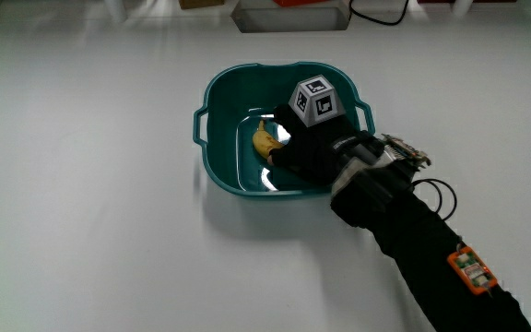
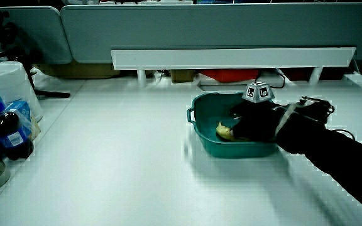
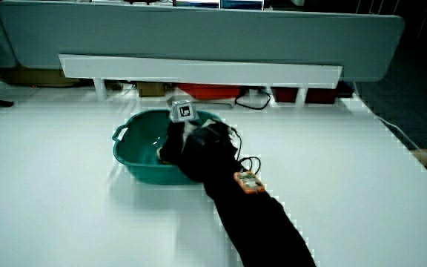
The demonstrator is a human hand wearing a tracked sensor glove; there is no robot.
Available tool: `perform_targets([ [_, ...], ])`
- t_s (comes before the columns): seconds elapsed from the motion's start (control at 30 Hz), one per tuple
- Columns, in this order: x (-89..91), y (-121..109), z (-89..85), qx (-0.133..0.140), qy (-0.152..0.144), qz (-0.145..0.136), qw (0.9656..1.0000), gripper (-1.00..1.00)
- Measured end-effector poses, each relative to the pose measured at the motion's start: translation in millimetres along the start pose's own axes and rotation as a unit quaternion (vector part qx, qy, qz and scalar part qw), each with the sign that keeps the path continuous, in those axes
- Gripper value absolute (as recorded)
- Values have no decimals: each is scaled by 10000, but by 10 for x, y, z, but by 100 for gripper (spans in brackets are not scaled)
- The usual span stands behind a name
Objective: Place banana into plate
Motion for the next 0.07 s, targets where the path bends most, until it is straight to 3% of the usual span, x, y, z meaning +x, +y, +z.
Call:
perform_targets([
  [0.07, 11, -92, 99, 254, 61, 48, 9996, -100],
])
